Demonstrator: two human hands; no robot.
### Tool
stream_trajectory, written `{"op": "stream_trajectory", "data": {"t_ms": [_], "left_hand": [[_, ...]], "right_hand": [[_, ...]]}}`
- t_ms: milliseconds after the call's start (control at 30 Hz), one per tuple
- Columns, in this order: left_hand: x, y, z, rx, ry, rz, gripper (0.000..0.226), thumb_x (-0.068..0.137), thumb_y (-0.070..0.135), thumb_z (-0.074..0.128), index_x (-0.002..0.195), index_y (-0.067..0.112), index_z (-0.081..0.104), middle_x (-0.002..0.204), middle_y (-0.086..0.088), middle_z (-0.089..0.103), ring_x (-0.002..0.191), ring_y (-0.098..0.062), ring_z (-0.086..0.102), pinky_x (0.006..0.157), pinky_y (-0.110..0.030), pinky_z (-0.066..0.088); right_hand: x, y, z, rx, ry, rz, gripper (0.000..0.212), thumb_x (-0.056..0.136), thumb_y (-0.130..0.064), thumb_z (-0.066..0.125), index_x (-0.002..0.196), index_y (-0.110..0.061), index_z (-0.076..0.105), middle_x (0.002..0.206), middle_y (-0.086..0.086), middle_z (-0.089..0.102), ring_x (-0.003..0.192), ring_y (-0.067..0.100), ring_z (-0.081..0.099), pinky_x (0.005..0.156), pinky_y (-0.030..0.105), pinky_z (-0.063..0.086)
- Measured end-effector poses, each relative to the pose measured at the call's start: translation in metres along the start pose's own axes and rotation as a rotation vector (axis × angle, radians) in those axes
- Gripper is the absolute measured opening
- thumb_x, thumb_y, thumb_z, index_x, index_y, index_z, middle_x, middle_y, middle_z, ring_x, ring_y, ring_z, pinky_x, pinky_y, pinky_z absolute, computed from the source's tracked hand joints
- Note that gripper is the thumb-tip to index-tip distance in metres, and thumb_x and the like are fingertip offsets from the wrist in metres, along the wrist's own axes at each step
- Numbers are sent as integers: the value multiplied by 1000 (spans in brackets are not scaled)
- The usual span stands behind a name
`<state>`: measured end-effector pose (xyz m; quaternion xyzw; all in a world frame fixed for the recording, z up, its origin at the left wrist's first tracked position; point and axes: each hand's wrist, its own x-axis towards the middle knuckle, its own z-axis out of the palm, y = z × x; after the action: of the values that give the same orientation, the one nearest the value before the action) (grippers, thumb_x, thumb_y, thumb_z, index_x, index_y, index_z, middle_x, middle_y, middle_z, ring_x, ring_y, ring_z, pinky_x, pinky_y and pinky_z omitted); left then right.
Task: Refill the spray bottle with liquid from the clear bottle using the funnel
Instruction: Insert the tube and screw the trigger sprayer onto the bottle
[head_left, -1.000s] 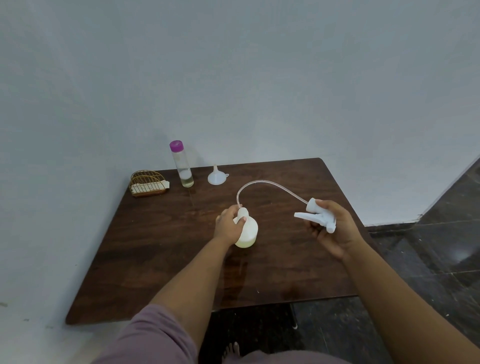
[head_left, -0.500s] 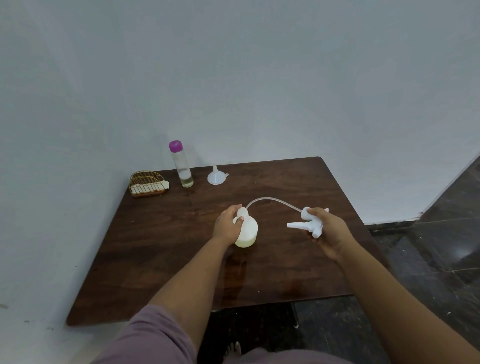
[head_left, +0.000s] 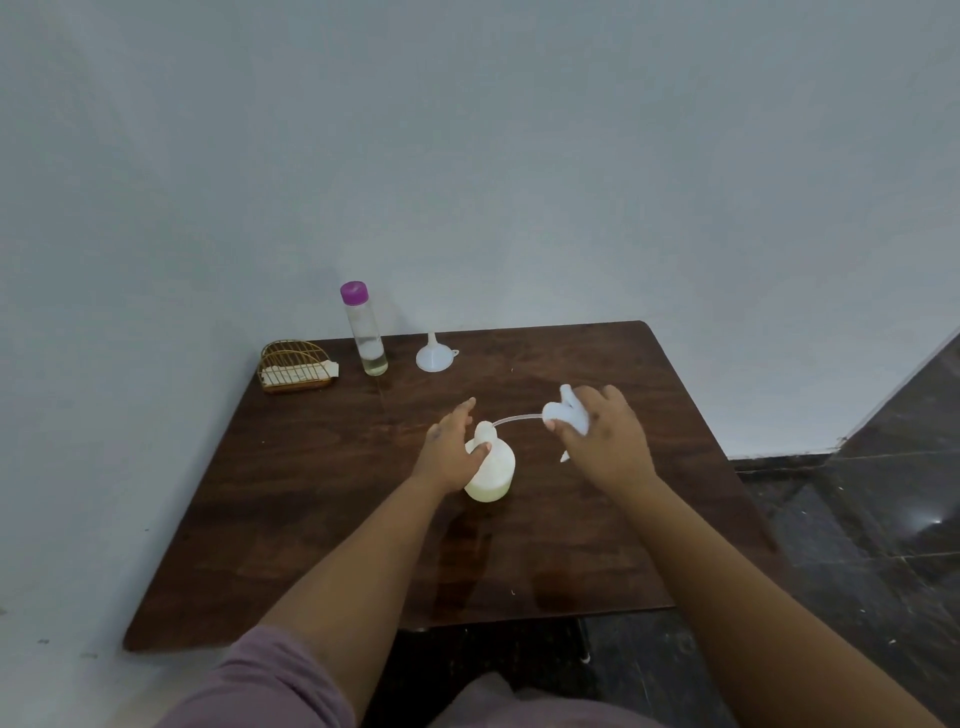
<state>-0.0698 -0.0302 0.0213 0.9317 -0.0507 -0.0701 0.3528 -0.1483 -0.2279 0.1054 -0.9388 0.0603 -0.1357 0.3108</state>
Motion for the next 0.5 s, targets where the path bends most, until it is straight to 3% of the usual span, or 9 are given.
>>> {"op": "stream_trajectory", "data": {"t_ms": [167, 267, 333, 500], "left_hand": [[11, -14, -3, 39, -59, 140, 59, 92, 35, 62, 145, 24, 40, 149, 2, 45, 136, -22, 42, 111, -46, 40], [15, -24, 1, -24, -83, 203, 55, 90, 37, 62, 140, 20, 47, 142, 2, 52, 129, -21, 49, 106, -47, 44], [17, -29, 4, -60, -88, 204, 51, 91, 39, 62, 137, 20, 51, 137, 4, 55, 124, -19, 51, 105, -43, 46], [25, -38, 1, -161, -121, 238, 37, 93, 38, 61, 126, 22, 58, 125, 6, 63, 113, -13, 58, 96, -32, 50]], "right_hand": [[27, -33, 9, -97, -140, -131, 37, 93, -28, 60, 127, -14, 54, 121, 5, 54, 93, 18, 58, 76, 24, 41], [47, -49, 18, -95, -204, -186, 15, 95, -26, 55, 103, -15, 62, 102, 2, 65, 88, 20, 63, 76, 29, 50], [60, -55, 25, -133, -237, -235, 12, 94, -24, 55, 92, -15, 61, 91, 1, 65, 79, 19, 61, 72, 33, 51], [81, -68, 45, -307, -519, -246, 11, 88, -17, 60, 96, -10, 62, 96, 5, 65, 86, 22, 61, 70, 28, 44]]}}
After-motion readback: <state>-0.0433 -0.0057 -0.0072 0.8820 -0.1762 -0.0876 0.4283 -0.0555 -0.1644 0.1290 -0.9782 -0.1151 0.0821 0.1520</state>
